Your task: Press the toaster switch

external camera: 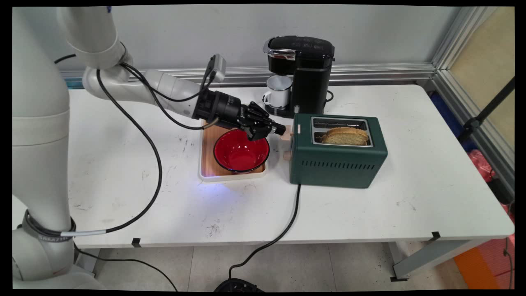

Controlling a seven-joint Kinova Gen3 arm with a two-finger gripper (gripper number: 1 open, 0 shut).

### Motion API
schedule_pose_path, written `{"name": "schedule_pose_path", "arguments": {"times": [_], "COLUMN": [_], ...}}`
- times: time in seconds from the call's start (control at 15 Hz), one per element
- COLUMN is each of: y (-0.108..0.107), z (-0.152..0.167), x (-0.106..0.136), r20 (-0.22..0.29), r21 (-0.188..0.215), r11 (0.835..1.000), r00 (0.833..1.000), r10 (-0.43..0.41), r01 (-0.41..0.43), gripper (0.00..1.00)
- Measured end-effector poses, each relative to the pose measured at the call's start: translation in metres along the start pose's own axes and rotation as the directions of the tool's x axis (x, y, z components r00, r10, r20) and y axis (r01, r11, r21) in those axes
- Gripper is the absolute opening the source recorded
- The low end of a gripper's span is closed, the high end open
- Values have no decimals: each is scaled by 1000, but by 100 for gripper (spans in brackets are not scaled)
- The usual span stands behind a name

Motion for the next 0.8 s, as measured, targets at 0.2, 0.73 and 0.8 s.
{"name": "schedule_pose_path", "arguments": {"times": [0.2, 0.73, 0.8], "y": [0, -2, -3], "z": [7, 23, 24], "x": [-1, -7, -9], "r20": [1, 9, 11], "r21": [-4, -5, -5], "r11": [1000, 1000, 1000], "r00": [1000, 1000, 1000], "r10": [-5, -18, -19], "r01": [5, 18, 19], "gripper": [0, 0, 0]}}
